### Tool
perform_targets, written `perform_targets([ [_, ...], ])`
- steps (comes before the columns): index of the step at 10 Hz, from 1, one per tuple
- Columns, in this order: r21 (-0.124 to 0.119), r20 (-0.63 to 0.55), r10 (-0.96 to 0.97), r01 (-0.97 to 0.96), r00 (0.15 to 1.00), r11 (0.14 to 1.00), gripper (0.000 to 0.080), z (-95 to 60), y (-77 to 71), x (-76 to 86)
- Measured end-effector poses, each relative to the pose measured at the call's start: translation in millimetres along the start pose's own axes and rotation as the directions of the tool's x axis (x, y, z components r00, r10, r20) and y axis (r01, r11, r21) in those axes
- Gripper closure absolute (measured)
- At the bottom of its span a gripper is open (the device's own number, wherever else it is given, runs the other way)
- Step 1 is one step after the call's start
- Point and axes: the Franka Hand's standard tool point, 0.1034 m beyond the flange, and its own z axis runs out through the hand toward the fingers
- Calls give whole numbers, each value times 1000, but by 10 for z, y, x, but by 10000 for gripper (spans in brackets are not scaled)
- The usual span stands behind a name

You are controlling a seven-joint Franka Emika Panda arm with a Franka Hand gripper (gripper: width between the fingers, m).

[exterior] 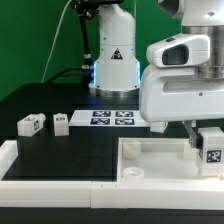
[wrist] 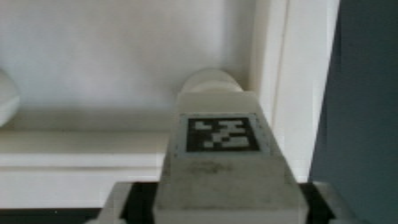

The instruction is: Assemble one leg

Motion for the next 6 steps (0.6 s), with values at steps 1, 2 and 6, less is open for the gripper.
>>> perform_targets([
  [1,0,0,9,-9,1000,1000,509,0,-3,0],
  [2,3,2,190,-190,982,982,509,7,-18,-8],
  [6,-13,-6,681,-681,732,732,509,14,7,-19],
])
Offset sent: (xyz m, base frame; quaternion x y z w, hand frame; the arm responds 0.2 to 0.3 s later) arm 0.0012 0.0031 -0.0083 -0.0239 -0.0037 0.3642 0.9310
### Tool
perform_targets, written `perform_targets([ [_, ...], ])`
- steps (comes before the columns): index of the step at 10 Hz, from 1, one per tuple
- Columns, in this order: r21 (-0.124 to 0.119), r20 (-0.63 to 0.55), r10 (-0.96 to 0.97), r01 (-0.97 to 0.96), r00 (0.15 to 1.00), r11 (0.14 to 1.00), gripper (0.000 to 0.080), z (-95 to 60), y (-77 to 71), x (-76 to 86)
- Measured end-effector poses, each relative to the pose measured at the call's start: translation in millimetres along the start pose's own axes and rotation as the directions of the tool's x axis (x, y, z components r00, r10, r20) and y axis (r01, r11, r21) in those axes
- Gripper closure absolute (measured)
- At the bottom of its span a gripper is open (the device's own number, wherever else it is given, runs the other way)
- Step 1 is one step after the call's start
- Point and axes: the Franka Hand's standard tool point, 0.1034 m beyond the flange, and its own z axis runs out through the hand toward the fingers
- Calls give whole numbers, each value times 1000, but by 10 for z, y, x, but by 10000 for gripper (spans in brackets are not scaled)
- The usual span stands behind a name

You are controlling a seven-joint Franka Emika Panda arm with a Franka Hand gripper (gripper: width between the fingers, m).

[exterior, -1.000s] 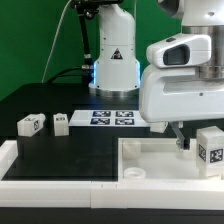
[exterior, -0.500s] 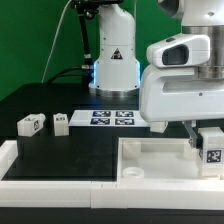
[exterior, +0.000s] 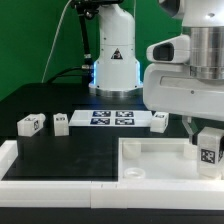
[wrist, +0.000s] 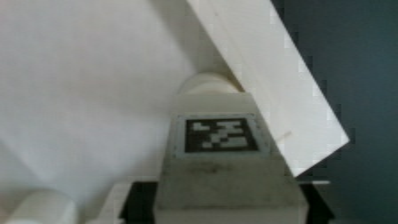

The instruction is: Assemble one leg

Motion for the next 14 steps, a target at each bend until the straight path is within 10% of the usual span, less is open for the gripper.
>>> perform_targets([
  [9,0,20,604,-604,797,797,508,9,32,2],
  [10,1,20,557,-557,830,831,291,9,32,3],
  [14,11,15,170,-170,985,985,159,-1,-5,-19],
])
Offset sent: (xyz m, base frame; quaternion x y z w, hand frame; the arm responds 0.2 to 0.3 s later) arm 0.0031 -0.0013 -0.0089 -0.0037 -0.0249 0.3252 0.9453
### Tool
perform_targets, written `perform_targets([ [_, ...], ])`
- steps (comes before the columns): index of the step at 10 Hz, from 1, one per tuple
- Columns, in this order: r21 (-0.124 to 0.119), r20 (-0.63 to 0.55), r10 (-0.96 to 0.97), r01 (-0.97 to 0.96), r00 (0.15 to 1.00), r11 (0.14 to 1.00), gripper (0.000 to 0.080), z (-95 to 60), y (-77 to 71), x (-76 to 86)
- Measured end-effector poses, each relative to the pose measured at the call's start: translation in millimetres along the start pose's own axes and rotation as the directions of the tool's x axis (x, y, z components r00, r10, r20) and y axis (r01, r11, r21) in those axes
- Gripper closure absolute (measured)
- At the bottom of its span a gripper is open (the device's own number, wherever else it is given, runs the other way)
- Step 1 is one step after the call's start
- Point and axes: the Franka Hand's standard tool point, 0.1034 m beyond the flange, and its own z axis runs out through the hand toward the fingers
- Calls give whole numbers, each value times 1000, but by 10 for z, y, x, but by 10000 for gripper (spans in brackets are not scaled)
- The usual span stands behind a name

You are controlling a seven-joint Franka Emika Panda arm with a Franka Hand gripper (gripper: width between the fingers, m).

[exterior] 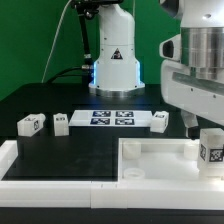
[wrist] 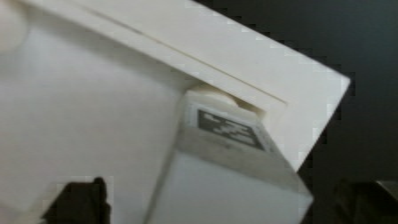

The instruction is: Assemble one leg

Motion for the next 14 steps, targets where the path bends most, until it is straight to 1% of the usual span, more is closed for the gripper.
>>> perform_targets([
  [1,-1,0,-111,111,994,994,151,5,-5,-13],
  [2,-3,1,-264,264,965,965,151,13,-5,-24],
  [3,-3,1,-370,370,929,929,150,12,-5,-23],
  [4,-9,-2,-463,463,886,886,150,12,-4,-21],
  [5,-24,-5,-586,585,811,810,150,13,-3,-23],
  [6,-31,-4,-679,678,735,734,150,13,-4,-25],
  [8,-31,-3,-776,775,631,631,150,1,7,7],
  [9,-31,-2,-775,775,632,631,274,5,8,4],
  [10,-31,-2,-775,774,632,632,415,5,8,5],
  [11,-31,-2,-775,774,632,632,508,6,8,5],
  [13,-29,-3,-749,749,663,662,508,6,7,3],
  [14,-29,-4,-719,718,695,695,508,7,8,4],
])
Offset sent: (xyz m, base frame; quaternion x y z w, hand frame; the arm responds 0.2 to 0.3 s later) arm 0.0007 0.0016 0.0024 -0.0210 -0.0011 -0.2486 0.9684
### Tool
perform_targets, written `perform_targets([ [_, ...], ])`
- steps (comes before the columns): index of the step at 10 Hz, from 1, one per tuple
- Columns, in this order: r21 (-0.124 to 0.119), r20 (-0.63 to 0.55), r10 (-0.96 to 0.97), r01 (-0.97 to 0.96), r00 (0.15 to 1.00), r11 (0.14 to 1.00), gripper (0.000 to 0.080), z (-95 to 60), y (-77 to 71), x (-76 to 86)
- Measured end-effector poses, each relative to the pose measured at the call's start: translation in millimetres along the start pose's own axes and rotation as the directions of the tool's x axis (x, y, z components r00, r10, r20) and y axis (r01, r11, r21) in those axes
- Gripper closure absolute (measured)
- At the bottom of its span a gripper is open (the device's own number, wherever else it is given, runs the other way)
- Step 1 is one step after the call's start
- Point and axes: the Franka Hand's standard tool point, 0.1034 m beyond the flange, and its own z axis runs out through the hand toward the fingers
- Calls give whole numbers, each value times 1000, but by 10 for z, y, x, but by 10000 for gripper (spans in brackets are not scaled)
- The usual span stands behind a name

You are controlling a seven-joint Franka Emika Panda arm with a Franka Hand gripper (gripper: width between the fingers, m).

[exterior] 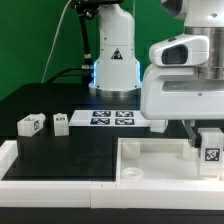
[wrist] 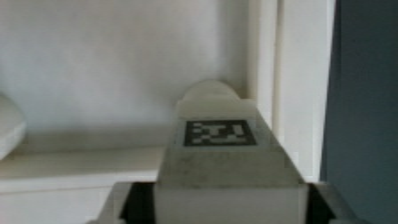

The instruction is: Assemble one leg

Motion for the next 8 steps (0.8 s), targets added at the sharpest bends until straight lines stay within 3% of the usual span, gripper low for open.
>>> perform_targets([
  [2,14,11,307,-307,952,952,508,20,20,-2],
  [4,13,15,526,-527,850,850,508,26,23,-3],
  [8,11,31,853,-853,522,522,508,33,46,-3],
])
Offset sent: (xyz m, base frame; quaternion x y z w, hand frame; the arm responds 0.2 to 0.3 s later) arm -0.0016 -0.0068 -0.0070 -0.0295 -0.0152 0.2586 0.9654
